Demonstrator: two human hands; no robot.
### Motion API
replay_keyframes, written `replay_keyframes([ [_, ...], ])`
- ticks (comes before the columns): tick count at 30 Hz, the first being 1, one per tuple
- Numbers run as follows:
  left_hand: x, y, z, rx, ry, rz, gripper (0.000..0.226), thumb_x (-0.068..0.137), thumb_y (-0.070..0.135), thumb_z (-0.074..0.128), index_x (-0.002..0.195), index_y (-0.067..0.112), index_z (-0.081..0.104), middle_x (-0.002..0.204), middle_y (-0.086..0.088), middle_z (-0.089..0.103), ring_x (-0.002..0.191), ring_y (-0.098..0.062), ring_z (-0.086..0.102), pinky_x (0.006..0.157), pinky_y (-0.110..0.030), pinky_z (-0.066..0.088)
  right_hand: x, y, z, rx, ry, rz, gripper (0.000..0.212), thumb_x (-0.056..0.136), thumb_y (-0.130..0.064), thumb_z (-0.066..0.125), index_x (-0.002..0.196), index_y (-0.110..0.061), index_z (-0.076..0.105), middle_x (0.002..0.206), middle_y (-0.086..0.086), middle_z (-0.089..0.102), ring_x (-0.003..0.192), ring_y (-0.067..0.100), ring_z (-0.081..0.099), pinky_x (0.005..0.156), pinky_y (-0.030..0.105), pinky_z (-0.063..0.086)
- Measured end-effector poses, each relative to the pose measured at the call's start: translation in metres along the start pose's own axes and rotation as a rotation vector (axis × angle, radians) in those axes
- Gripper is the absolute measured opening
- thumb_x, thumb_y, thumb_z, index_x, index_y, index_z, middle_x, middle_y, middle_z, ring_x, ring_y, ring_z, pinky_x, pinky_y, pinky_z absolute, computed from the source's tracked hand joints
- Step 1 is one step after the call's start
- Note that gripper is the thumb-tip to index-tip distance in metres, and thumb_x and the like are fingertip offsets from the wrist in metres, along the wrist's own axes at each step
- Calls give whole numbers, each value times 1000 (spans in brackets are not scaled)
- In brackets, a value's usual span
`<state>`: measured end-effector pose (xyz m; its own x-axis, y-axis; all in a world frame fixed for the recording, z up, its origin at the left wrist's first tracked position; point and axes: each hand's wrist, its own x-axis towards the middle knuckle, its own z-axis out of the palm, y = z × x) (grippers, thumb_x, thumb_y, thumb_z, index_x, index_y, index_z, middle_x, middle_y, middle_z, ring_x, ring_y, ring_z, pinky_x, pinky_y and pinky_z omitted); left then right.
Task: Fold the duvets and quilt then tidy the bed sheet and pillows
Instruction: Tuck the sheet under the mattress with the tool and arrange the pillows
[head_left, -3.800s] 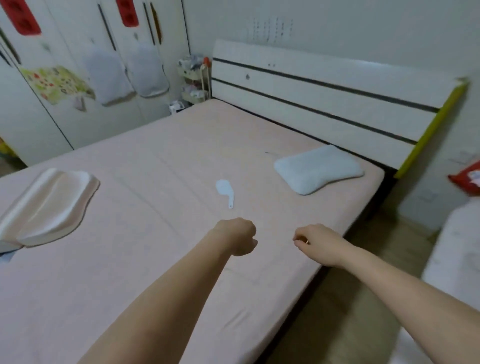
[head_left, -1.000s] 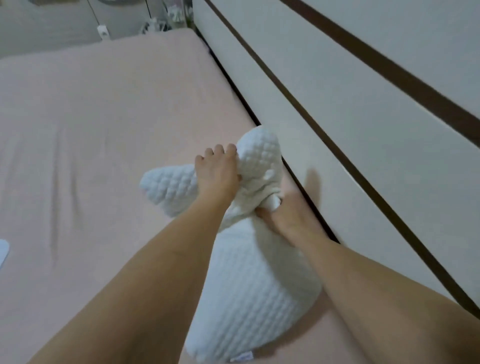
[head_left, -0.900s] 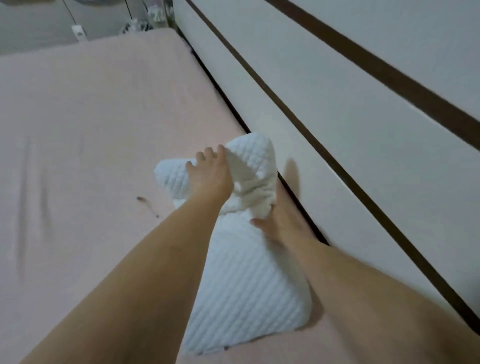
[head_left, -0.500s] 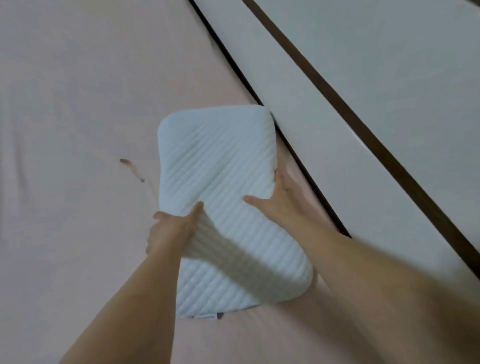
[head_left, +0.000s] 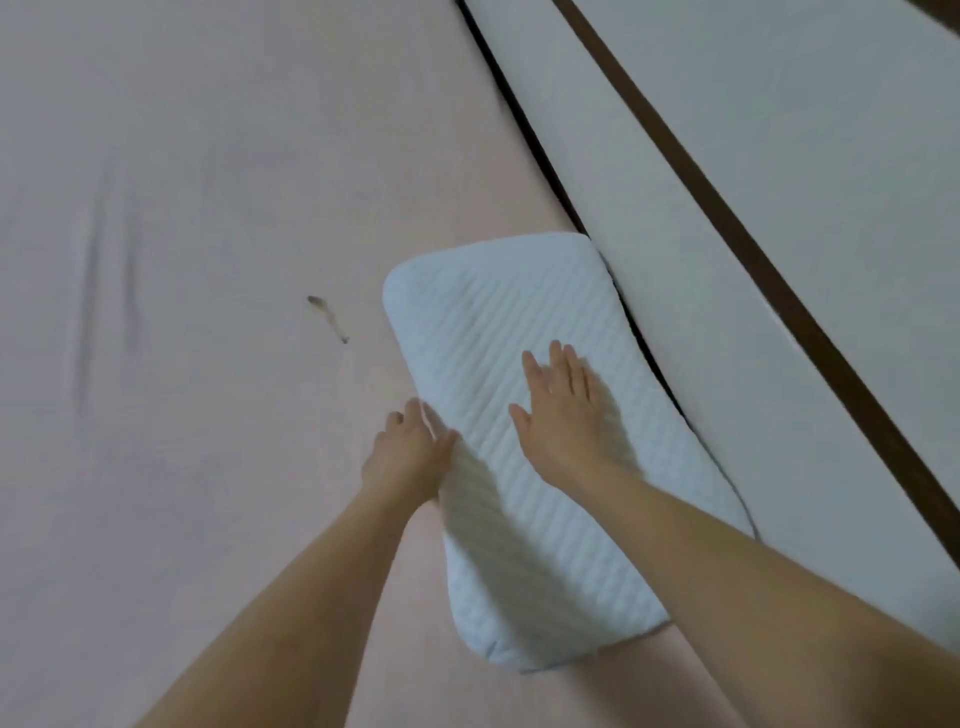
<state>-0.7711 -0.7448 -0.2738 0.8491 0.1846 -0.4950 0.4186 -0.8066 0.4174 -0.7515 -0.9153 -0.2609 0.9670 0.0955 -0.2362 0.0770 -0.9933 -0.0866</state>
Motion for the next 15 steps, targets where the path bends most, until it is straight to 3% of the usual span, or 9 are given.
replay_keyframes([
  [3, 27, -49, -30, 278, 126, 139, 59, 101, 38, 32, 152, 13, 15, 158, -10, 18, 145, -29, 17, 115, -43, 23, 17, -79, 11, 103, 31, -263, 61, 100, -42, 16, 153, -13, 4, 160, 10, -2, 148, 21, -5, 120, 36, -1],
  [7, 53, -138, -59, 401, 165, 36, 60, 103, 39, 21, 154, 18, -1, 161, -6, -8, 148, -28, -9, 120, -48, 4, 35, -174, 48, 121, -21, -401, 60, 103, -39, 24, 153, -12, 3, 161, 8, -1, 148, 19, -3, 121, 36, 1],
  [12, 81, -264, -107, 418, 228, -54, 63, 99, 54, 20, 153, 29, -2, 161, 5, -8, 148, -29, -9, 115, -58, 0, 68, -268, 98, 77, -11, -273, 64, 101, -45, 21, 153, -14, 0, 160, 11, -7, 148, 25, -8, 120, 40, -2],
  [15, 114, -318, -146, 453, 268, 12, 61, 99, 54, 14, 153, 32, -5, 161, 8, -11, 147, -27, -12, 114, -61, -2, 91, -333, 109, 38, 44, -255, 65, 101, -47, 13, 153, -14, -4, 160, 10, -11, 147, 27, -11, 119, 42, -5],
])
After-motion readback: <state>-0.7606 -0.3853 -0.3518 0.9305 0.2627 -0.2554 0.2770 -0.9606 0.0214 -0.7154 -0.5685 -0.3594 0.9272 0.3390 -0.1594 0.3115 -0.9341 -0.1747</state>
